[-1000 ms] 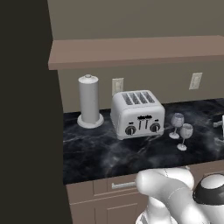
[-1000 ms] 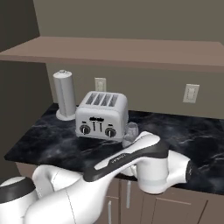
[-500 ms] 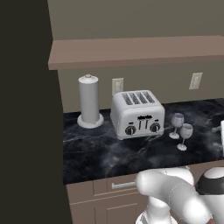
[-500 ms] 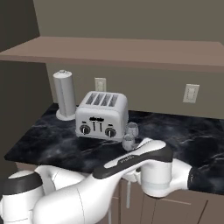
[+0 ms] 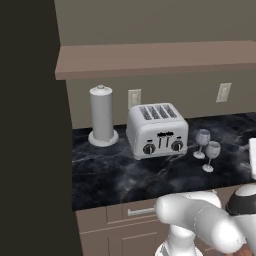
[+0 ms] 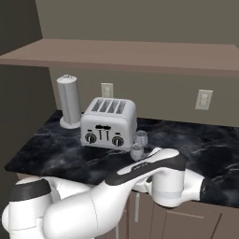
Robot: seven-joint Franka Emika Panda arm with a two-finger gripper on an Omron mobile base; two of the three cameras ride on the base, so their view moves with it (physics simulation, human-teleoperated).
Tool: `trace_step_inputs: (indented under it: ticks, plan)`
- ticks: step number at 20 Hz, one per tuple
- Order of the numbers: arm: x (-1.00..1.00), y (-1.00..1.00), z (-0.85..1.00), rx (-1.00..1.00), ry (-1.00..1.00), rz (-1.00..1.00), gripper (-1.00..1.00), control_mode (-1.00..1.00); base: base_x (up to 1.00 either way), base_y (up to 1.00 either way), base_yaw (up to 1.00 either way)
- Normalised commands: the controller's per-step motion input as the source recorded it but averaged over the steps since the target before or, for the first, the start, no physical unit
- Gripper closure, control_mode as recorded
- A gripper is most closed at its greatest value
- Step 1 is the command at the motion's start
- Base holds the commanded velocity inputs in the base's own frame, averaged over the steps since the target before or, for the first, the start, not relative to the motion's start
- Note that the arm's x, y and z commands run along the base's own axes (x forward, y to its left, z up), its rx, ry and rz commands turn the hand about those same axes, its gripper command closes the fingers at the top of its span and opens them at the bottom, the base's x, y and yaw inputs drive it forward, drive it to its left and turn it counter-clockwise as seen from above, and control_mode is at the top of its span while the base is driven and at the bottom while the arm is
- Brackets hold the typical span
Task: Retrieve the wine glasses from the counter and place one next to each plate.
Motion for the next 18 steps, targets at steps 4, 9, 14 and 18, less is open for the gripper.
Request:
trace_step_inputs:
  ticks: [4,9,14,18]
  plan:
    - [0.24,0.0,-0.05,0.0,0.01,0.0,-1.0,-1.0,0.0,0.0,0.0]
    - [0.04,0.0,-0.04,0.03,0.0,0.0,-1.0,-1.0,0.0,0.0,0.0]
    - [0.0,0.0,-0.06,0.02,0.01,0.0,-1.0,-1.0,0.0,0.0,0.0]
    - [0.11,0.0,-0.24,0.01,0.0,0.0,-1.0,-1.0,0.0,0.0,0.0]
